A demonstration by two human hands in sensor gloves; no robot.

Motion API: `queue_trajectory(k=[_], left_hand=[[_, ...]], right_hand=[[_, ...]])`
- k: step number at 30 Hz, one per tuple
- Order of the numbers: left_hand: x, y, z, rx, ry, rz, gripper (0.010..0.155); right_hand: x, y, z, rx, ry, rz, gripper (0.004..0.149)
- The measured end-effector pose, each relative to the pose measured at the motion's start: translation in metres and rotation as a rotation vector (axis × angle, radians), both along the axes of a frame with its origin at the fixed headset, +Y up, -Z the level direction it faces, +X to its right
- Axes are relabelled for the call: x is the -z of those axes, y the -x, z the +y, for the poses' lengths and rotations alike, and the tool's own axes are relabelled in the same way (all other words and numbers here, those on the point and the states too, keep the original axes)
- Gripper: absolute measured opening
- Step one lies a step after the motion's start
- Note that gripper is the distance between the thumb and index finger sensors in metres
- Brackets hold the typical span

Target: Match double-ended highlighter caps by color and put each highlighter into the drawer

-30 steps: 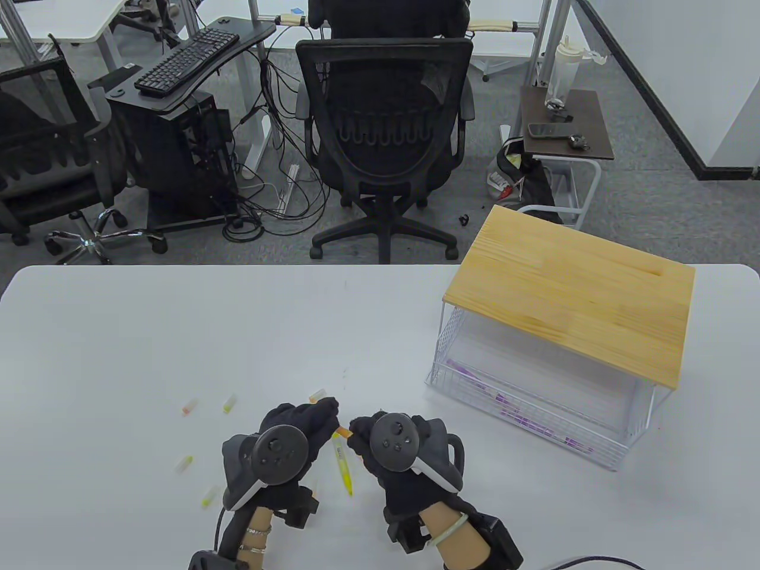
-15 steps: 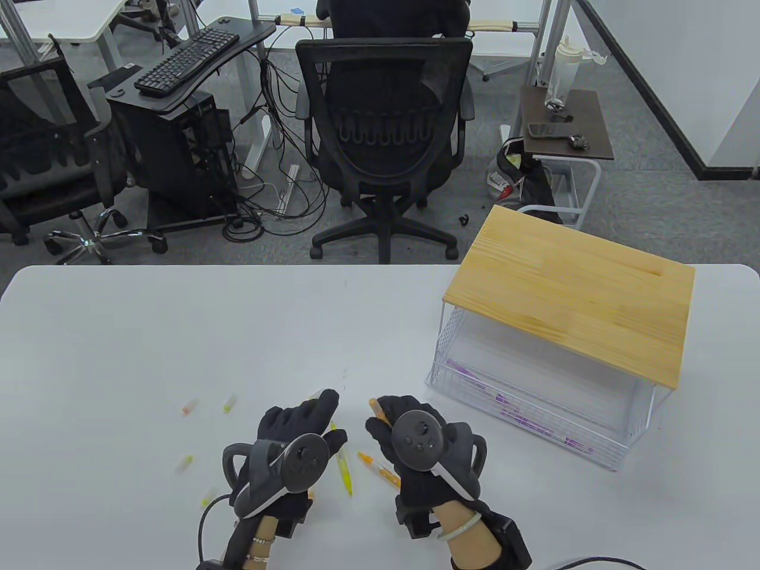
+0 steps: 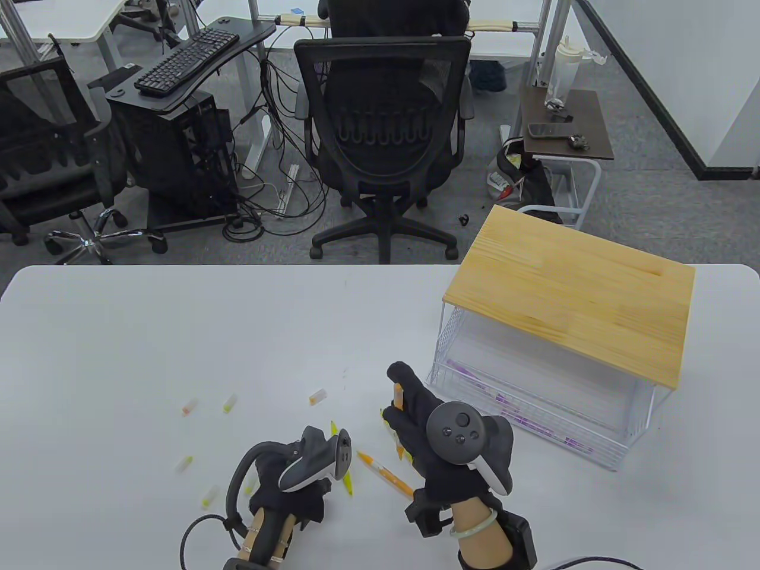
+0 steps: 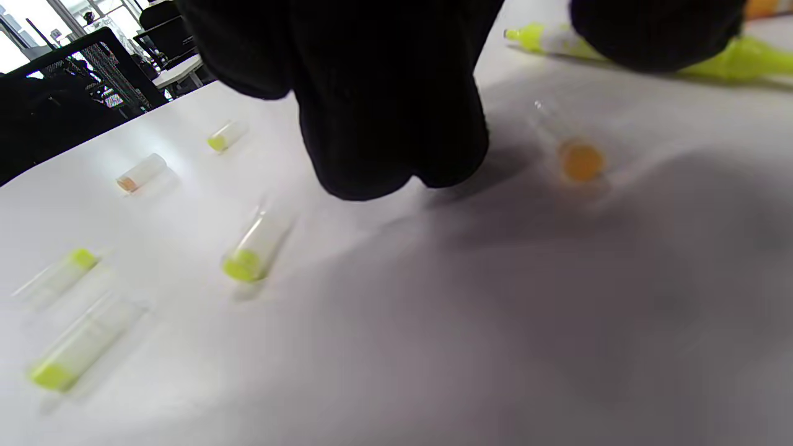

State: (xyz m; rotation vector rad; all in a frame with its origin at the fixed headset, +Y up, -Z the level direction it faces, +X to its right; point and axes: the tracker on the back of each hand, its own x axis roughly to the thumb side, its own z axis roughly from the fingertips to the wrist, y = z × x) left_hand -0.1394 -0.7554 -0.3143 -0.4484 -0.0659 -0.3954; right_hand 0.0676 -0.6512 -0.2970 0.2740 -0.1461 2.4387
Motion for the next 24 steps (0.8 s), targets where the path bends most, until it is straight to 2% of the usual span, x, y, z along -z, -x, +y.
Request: queue_trajectory(k=[10,24], left_hand=[[-0.002,-0.013,-0.012,0.143,-0.05,-0.005,0.087],[-0.004,-0.015,-0.011,0.115,-0.06,-0.013,0.083]], right_hand=[[0.001,-0.004,-0.001,0.012,0.001,-0.019,0.064],[0.013,0.004,-0.019,-0.03,0.063,-0.02,0.065]])
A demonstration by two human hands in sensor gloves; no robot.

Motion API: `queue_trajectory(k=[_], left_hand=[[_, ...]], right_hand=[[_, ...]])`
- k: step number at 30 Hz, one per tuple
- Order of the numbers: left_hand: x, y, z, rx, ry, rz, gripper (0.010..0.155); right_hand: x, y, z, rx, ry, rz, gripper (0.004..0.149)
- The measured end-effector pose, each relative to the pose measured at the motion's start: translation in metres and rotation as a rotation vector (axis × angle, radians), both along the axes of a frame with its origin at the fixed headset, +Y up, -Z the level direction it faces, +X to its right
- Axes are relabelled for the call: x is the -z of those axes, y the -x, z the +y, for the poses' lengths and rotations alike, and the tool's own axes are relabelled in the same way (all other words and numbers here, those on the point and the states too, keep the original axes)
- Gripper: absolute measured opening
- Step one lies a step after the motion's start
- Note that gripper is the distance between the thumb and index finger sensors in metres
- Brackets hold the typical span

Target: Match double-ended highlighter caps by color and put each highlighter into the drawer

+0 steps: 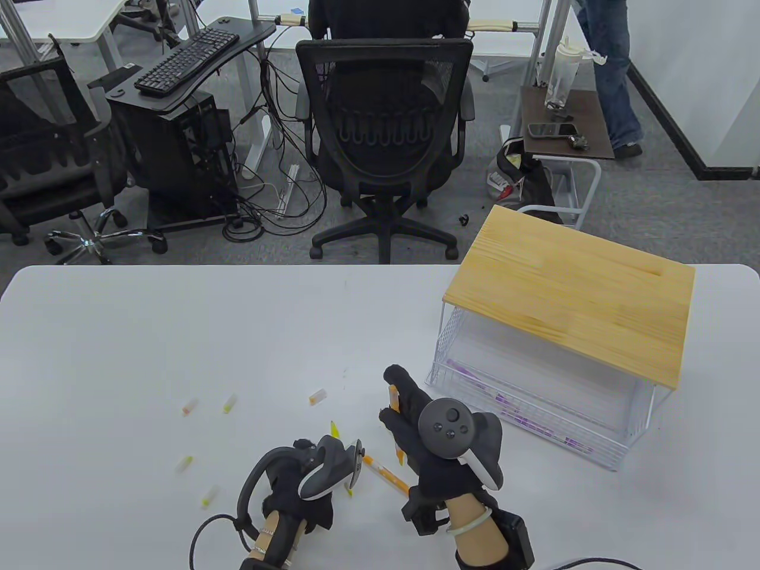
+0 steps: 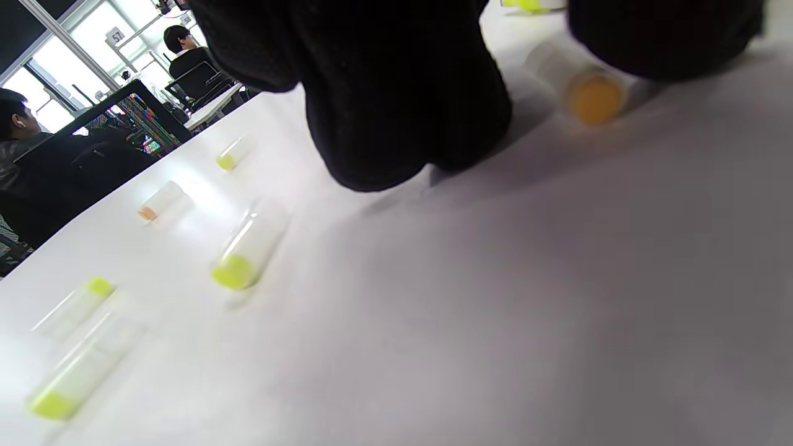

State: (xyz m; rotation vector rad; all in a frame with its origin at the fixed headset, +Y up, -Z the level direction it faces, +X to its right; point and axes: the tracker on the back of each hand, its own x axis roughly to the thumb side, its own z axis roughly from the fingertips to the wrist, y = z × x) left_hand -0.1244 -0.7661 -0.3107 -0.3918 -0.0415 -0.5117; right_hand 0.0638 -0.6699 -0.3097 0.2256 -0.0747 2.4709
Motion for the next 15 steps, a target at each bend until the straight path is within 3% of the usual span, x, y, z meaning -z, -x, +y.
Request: queue_trajectory(k=[15], left_hand=[[-0.0002,0.0018,0.0048,-0.062,0.063,-0.004,0.073]], right_hand=[[0.0039,-0.0055,-0.0029,0.018,0.034,0.014,0.066]])
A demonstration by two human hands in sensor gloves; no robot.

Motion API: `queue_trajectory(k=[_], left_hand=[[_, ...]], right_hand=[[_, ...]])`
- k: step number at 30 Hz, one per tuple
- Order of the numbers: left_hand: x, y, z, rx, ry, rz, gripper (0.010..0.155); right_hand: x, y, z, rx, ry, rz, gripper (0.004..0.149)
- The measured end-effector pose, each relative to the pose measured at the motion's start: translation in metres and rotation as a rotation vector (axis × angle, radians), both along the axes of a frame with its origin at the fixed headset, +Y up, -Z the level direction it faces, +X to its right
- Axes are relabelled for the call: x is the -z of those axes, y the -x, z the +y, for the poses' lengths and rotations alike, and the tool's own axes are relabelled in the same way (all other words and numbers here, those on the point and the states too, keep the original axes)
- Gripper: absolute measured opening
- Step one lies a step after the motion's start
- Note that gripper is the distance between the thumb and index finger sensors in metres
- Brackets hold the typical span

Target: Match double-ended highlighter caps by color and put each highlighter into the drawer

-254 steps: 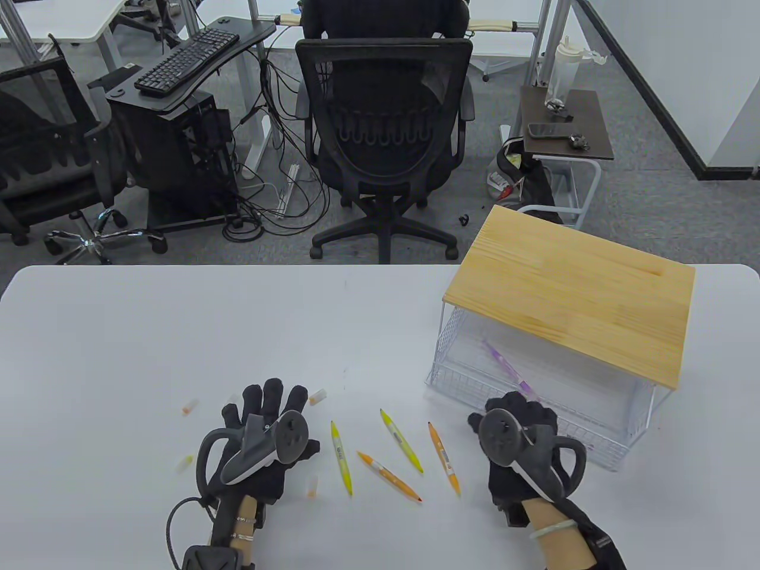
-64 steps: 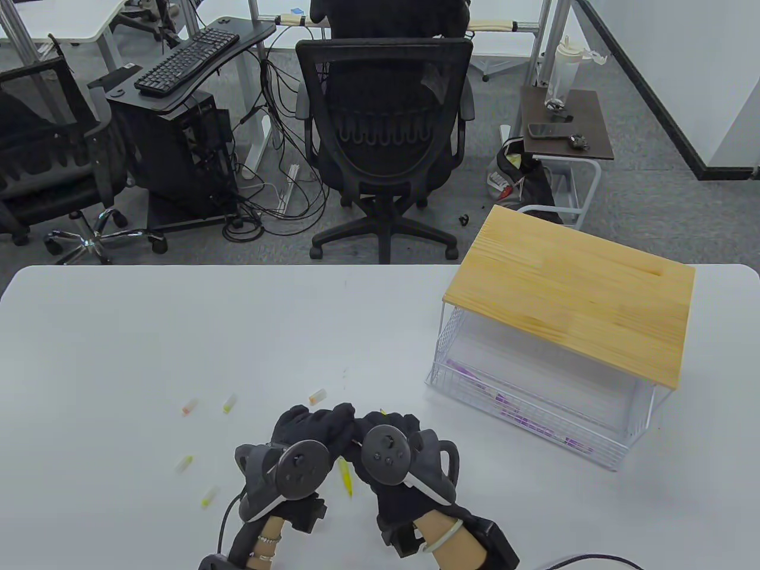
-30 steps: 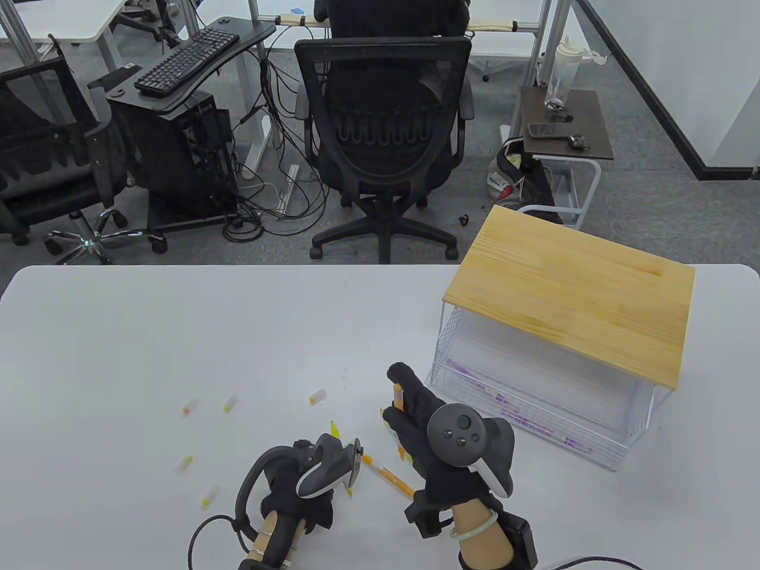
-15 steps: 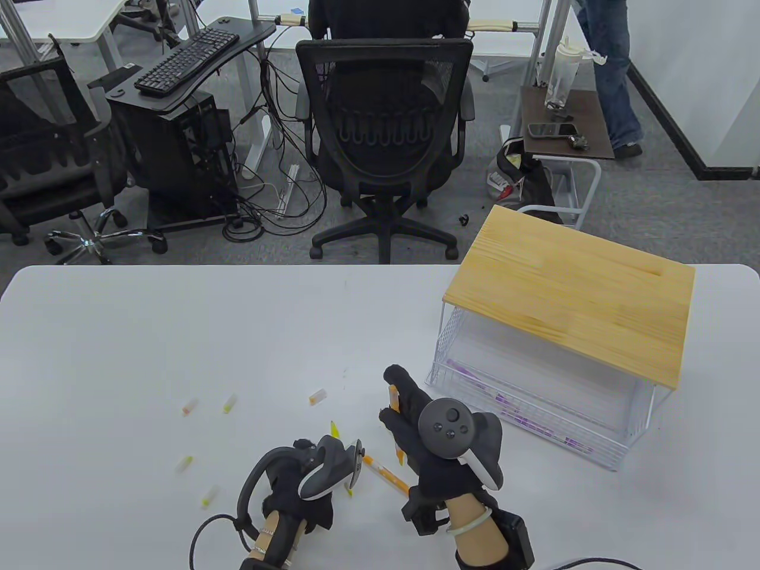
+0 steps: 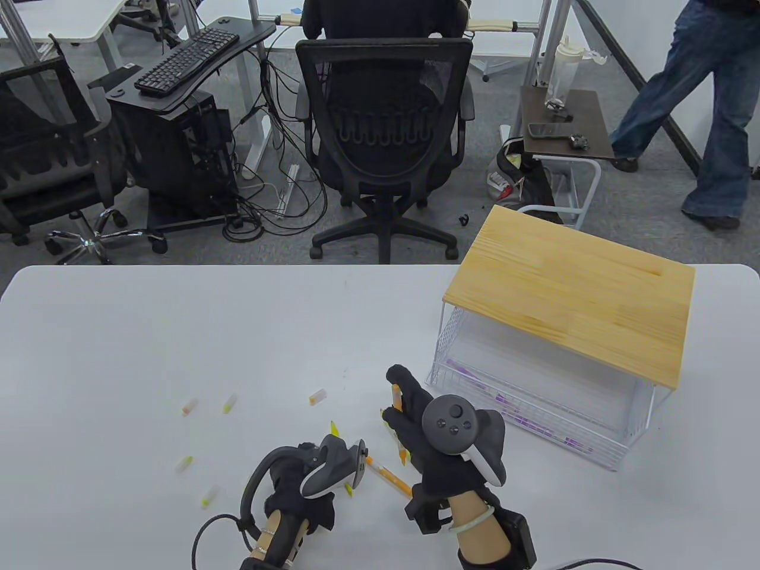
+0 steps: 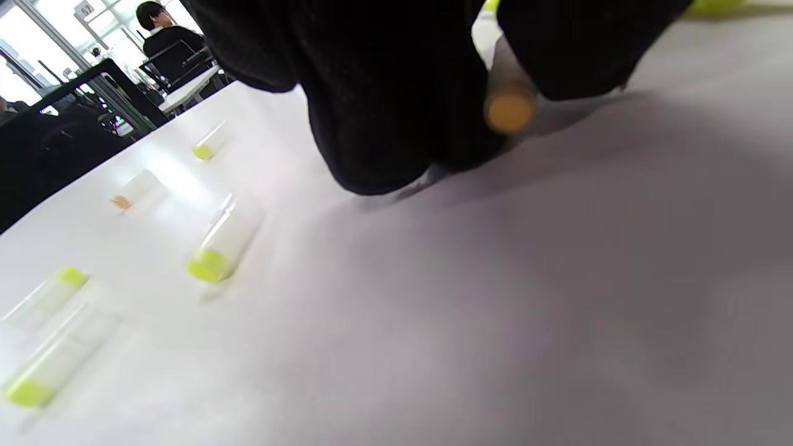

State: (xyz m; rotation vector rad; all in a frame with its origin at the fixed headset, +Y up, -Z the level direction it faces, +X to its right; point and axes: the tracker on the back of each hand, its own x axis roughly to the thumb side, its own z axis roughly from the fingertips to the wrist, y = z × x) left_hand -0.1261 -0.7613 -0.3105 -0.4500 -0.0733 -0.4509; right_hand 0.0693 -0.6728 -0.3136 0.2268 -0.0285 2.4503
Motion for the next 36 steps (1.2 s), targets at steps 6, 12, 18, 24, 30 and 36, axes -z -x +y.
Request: queue_trajectory(k=[6,12,18,24,30,36], left_hand=[[-0.002,0.02,0.036,-0.207,-0.134,0.032,0.063],[-0.002,0.058,0.066,-0.526,-0.363,0.097,0.063],[-0.004,0.098,0.083,-0.805,-0.688,0.18,0.061],[0.002,0.114,0.077,-0.886,-0.671,0.193,0.05],[0.008,0.11,0.073,-0.845,-0.584,0.142,0.048],[0.008,0.095,0.072,-0.846,-0.539,0.062,0.046]], right_hand=[[0.002,-0.006,0.0,0.031,0.006,0.003,0.064],[0.004,-0.006,-0.004,0.059,0.022,0.035,0.059],[0.011,-0.004,-0.013,0.1,0.094,0.121,0.045],[0.018,-0.009,-0.021,0.178,0.166,0.172,0.043],[0.015,-0.009,-0.015,0.304,0.179,0.302,0.033],[0.007,-0.007,-0.006,0.314,0.127,0.326,0.033]])
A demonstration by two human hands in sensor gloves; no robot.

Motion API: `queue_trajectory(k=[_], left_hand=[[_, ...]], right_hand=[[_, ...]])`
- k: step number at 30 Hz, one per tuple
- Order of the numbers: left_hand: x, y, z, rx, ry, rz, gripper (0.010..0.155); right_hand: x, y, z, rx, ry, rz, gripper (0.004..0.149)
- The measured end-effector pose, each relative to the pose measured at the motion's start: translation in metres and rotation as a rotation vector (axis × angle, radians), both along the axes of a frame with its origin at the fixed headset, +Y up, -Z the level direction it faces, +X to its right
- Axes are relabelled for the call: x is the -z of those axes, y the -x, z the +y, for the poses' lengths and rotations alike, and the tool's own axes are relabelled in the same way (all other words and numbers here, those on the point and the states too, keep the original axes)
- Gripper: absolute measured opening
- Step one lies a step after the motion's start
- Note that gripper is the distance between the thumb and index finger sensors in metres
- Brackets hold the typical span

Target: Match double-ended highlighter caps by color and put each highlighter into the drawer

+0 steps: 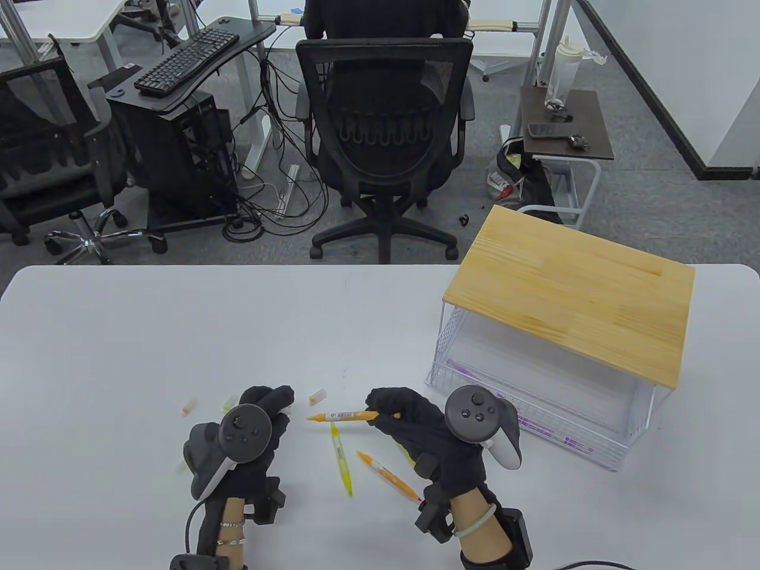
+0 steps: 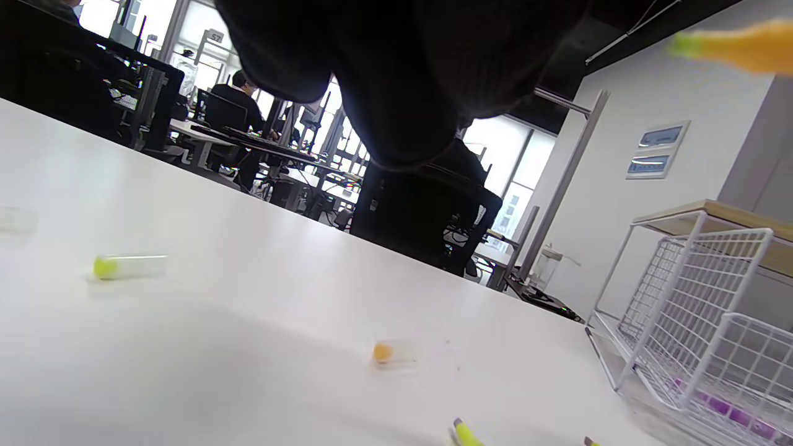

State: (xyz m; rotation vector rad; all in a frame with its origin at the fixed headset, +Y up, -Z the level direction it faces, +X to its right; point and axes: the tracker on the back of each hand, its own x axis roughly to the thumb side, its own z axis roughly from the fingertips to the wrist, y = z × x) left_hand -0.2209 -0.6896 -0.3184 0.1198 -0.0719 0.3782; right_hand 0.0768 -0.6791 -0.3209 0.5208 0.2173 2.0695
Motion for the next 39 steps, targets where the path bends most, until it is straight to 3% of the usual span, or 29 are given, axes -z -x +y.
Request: queue_trajectory(k=[15,19,23,28,39], left_hand=[[-0.006,-0.016,0.007,-0.067,0.027,-0.194,0.048],[-0.009,-0.016,0.01,-0.055,0.015,-0.242,0.048],[-0.014,-0.019,0.016,-0.082,-0.004,-0.295,0.048],[-0.024,-0.031,0.026,0.016,-0.115,-0.228,0.046],[-0.028,-0.05,0.023,0.15,-0.145,-0.235,0.045]], right_hand=[[0.007,-0.003,-0.008,0.014,0.046,-0.002,0.038],[0.005,-0.003,-0.007,-0.09,-0.002,-0.08,0.047],[0.002,0.0,-0.005,-0.191,-0.063,-0.124,0.043],[0.001,0.004,-0.006,-0.218,-0.066,-0.117,0.04],[0.006,-0.003,-0.009,-0.173,0.004,-0.059,0.041]])
